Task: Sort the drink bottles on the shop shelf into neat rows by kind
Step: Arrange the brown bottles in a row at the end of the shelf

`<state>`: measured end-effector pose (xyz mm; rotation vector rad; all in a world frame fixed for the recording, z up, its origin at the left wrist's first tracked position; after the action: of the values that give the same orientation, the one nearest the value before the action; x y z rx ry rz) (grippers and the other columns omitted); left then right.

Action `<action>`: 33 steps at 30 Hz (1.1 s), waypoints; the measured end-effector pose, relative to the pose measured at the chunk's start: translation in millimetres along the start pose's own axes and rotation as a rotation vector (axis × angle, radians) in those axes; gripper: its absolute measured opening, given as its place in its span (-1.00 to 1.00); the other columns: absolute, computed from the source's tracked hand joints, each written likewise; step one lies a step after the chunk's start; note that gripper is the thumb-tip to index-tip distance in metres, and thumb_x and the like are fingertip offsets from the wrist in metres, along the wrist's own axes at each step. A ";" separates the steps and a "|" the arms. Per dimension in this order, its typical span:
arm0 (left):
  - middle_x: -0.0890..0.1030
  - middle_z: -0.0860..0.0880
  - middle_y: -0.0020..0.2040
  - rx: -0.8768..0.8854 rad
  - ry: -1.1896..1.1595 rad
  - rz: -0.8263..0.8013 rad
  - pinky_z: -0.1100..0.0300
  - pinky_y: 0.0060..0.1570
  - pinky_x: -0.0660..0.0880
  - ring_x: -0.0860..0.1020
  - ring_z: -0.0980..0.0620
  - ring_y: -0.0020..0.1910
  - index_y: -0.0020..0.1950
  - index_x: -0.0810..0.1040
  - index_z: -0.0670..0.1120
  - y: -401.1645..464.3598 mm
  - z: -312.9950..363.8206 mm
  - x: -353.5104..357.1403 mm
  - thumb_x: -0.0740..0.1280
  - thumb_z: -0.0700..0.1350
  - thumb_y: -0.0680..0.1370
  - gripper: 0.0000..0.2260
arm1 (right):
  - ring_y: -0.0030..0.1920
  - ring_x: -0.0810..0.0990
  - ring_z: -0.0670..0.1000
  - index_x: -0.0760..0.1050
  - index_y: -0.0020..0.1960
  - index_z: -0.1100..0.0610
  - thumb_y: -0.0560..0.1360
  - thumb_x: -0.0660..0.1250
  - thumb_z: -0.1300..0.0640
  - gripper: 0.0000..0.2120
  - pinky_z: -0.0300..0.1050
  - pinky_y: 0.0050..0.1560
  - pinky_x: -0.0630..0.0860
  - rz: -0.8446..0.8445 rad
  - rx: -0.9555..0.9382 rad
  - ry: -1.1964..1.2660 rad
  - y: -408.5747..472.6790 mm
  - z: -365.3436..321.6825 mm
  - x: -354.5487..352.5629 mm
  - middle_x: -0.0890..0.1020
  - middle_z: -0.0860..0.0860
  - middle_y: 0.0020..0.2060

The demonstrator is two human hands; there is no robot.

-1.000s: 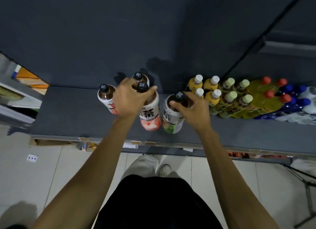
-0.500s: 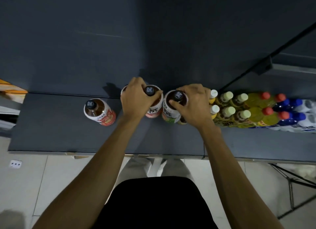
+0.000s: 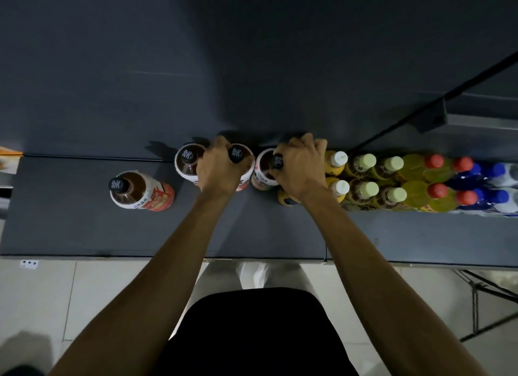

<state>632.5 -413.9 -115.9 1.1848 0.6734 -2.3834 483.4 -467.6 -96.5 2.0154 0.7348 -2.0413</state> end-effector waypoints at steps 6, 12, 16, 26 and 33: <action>0.61 -0.16 -0.06 -0.039 -0.128 0.034 0.17 -0.18 0.28 0.56 -0.15 -0.06 0.04 0.48 -0.21 1.6 -11.6 5.5 0.52 0.00 0.39 -0.60 | 0.15 0.43 0.15 0.55 0.12 0.06 0.45 0.32 -0.13 -0.65 0.05 0.16 0.16 -0.037 0.035 0.017 8.5 -8.4 5.7 0.61 0.06 0.04; 0.62 -0.14 -0.08 -0.042 -0.225 0.098 0.15 -0.19 0.38 0.53 -0.04 -0.14 0.02 0.51 -0.24 -0.6 -13.8 14.9 0.54 -0.04 0.36 -0.60 | 0.19 0.41 0.14 0.53 0.16 0.08 0.46 0.31 -0.09 -0.64 0.04 0.18 0.18 -0.024 0.061 0.003 3.5 -9.5 9.7 0.57 0.05 0.10; 0.61 -0.11 -0.04 -0.148 -0.369 0.118 0.26 -0.15 0.39 0.54 0.00 -0.09 0.05 0.51 -0.22 -4.7 -16.3 21.6 0.53 -0.12 0.38 -0.65 | 0.22 0.42 0.14 0.49 0.21 0.08 0.46 0.33 -0.04 -0.63 0.04 0.24 0.13 -0.034 0.098 0.095 2.0 -13.4 14.5 0.54 0.07 0.16; 0.37 -0.19 0.23 0.100 -0.286 0.013 0.21 0.06 0.39 0.46 -0.11 0.12 0.29 0.46 -0.16 -27.0 -28.5 10.9 0.38 -0.17 0.47 -0.61 | 0.22 0.45 0.16 0.50 0.28 0.09 0.48 0.35 0.05 -0.62 -0.02 0.25 0.27 0.019 0.062 0.395 -18.0 -31.3 12.8 0.55 0.09 0.19; 0.53 -0.17 0.24 0.153 -0.350 0.040 0.19 0.18 0.37 0.49 -0.11 0.22 0.26 0.55 -0.18 -70.4 -56.2 -26.4 0.36 -0.22 0.49 -0.67 | 0.11 0.58 0.07 0.57 0.18 0.18 0.46 0.40 0.13 -0.69 -0.04 0.20 0.48 0.190 -0.083 0.908 -57.8 -59.2 -7.4 0.65 0.07 0.08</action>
<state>644.7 -321.2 -106.8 0.7941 0.3564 -2.5543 509.8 -392.0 -74.3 2.7967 0.6824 -0.9017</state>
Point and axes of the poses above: each hand's wrist, its own y-axis towards the middle knuckle, its own x-axis out of the palm, z = x × y, the point moved 2 cm from there along y, towards the middle knuckle
